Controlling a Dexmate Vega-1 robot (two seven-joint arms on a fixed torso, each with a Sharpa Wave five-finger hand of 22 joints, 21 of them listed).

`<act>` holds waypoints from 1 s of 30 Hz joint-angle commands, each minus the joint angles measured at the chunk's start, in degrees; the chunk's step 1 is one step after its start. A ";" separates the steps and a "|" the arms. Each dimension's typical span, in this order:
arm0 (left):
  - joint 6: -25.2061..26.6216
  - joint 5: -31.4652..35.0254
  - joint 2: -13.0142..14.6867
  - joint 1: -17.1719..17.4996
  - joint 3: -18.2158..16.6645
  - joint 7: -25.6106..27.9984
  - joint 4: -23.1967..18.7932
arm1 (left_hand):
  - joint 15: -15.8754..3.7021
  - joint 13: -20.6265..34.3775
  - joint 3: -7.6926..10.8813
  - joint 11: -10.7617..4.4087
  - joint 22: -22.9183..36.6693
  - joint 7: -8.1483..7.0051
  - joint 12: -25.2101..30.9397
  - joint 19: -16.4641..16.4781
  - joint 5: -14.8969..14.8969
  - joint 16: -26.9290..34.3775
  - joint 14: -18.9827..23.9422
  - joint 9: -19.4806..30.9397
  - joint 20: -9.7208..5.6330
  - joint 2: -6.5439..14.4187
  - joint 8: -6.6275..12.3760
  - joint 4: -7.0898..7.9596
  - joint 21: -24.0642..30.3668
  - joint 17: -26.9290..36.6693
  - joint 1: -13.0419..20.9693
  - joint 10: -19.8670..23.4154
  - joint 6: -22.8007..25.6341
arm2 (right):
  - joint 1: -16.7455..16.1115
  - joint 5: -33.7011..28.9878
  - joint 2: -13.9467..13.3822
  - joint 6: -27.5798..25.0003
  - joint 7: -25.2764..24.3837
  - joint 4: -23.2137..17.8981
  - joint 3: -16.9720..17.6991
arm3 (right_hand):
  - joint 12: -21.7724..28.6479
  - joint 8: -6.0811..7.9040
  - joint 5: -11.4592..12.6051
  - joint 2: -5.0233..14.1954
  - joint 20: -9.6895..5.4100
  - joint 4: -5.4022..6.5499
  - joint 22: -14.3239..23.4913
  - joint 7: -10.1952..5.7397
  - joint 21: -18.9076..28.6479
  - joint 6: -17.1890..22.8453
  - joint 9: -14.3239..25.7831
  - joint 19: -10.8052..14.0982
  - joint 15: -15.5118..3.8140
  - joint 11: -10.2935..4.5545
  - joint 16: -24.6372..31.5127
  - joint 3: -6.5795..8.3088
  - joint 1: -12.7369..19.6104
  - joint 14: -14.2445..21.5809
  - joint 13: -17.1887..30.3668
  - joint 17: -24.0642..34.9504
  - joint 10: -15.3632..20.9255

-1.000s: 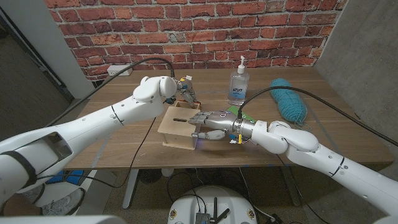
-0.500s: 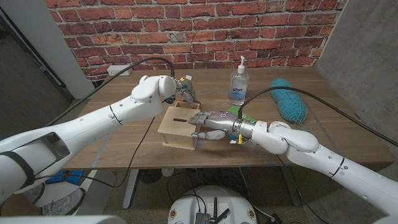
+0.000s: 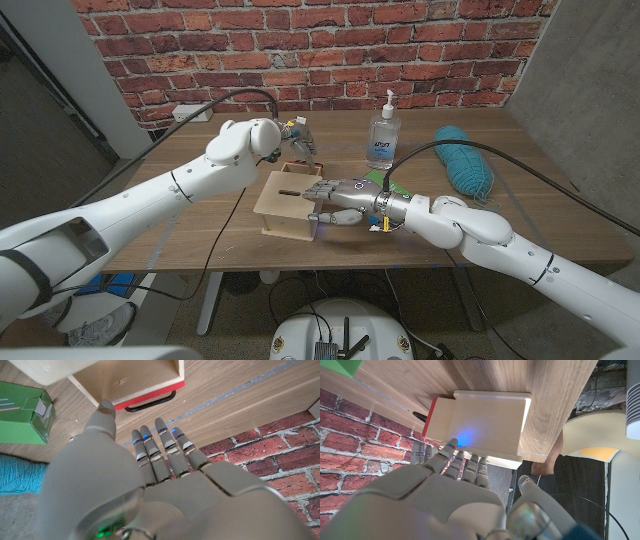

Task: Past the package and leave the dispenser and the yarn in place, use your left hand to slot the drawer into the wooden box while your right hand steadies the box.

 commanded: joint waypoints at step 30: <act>-13.45 -24.77 -4.04 -9.93 -2.95 -7.48 19.07 | -4.16 -0.04 1.03 3.71 0.11 3.29 0.74 -1.74 -1.72 0.89 -1.28 -0.43 -5.43 10.89 0.06 8.54 0.24 0.03 -17.78 -1.18 0.52 | 0.53 1.04 0.57 -2.50 2.49 -0.92 0.09 | 0.51 0.23 -0.09 6.59 -5.03 0.03 0.09 0.07 -0.16 0.55 0.25 0.64 -4.33 -0.02 0.35 0.42 -0.45 0.57 0.26 0.35 0.59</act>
